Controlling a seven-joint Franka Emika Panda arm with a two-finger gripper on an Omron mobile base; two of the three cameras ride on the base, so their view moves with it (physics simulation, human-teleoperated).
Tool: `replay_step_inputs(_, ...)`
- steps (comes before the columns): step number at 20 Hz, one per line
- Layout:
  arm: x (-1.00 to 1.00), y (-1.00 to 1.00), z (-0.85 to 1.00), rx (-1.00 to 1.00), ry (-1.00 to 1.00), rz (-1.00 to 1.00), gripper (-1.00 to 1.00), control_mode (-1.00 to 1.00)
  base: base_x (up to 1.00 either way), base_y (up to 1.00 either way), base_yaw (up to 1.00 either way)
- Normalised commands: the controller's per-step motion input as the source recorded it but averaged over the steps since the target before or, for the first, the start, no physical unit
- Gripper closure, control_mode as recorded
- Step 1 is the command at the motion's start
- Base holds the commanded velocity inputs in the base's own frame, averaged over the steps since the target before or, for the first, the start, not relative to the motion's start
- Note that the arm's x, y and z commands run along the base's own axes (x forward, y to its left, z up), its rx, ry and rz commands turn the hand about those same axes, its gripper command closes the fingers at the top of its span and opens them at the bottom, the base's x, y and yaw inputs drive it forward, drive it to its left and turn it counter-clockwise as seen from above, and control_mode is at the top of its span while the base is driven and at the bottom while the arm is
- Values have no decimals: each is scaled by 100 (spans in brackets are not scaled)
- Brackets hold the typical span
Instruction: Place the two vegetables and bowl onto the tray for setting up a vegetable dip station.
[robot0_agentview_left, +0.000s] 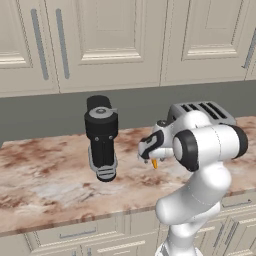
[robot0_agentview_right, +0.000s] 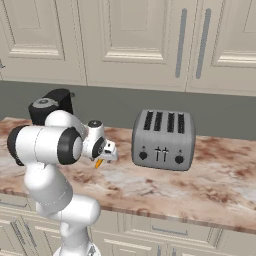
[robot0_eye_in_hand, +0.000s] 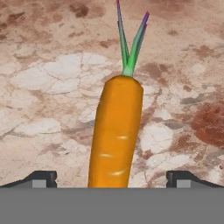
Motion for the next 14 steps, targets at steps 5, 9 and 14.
replay_step_inputs(5,2,0,-2,0,0,0,-100,-100,0,0,0)
replay_step_inputs(9,0,0,-6,0,0,0,100,-100,0,0,0)
replay_step_inputs(14,0,0,-1,0,0,0,100,-100,0,0,0)
